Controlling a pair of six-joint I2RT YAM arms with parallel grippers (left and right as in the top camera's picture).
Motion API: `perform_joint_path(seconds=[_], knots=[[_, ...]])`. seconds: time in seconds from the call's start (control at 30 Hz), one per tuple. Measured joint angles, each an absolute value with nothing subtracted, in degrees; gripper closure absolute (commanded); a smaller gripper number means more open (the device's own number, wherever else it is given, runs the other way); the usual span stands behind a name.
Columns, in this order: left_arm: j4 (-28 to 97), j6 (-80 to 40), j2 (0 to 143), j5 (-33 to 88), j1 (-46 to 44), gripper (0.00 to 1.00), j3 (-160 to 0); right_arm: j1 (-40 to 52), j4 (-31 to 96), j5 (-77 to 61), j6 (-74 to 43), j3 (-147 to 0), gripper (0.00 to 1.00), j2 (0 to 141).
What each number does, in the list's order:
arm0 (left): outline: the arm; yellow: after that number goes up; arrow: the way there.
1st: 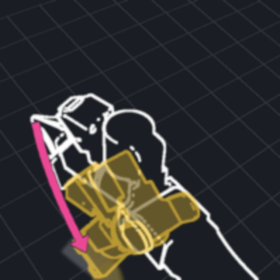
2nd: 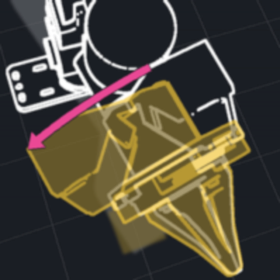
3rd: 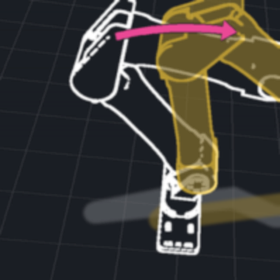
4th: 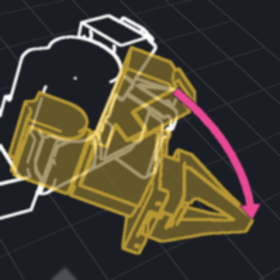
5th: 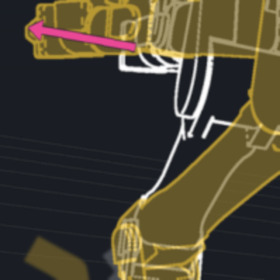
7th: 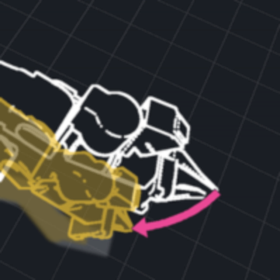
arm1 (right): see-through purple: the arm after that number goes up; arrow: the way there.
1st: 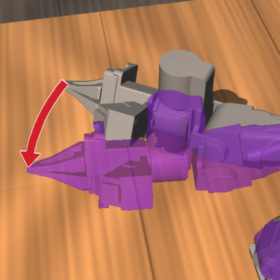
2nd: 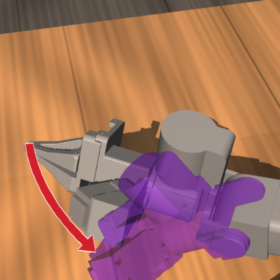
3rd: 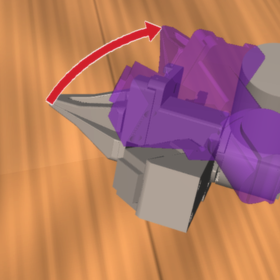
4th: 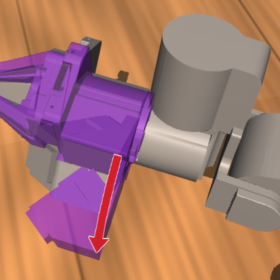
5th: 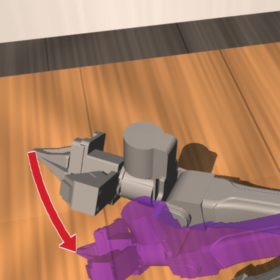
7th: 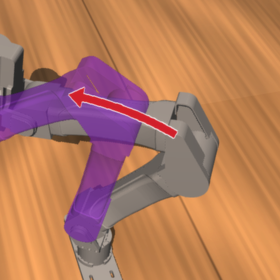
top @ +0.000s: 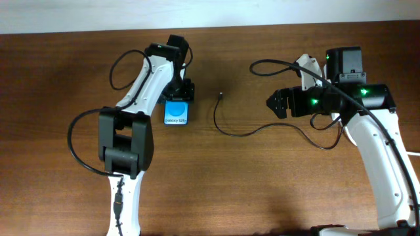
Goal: Plug charger to phone and switch on socket
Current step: 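Grasp the blue phone's top edge with the left gripper and lift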
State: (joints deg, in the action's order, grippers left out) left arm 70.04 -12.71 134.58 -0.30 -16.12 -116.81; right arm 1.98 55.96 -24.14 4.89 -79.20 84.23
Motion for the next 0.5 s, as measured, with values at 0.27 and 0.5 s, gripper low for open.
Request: perform_joint_path(seconds=[0.27, 0.5], knots=[[73.58, -15.14, 134.58, -0.03, -16.12, 1.00, -118.45, 1.98, 55.96, -24.16, 4.89, -79.20, 0.02, 84.23], [76.93, -20.88, 134.58, 5.19, -14.63, 1.00, -126.54, 1.98, 52.93, -24.36, -3.70, -79.24, 0.01, 84.66]])
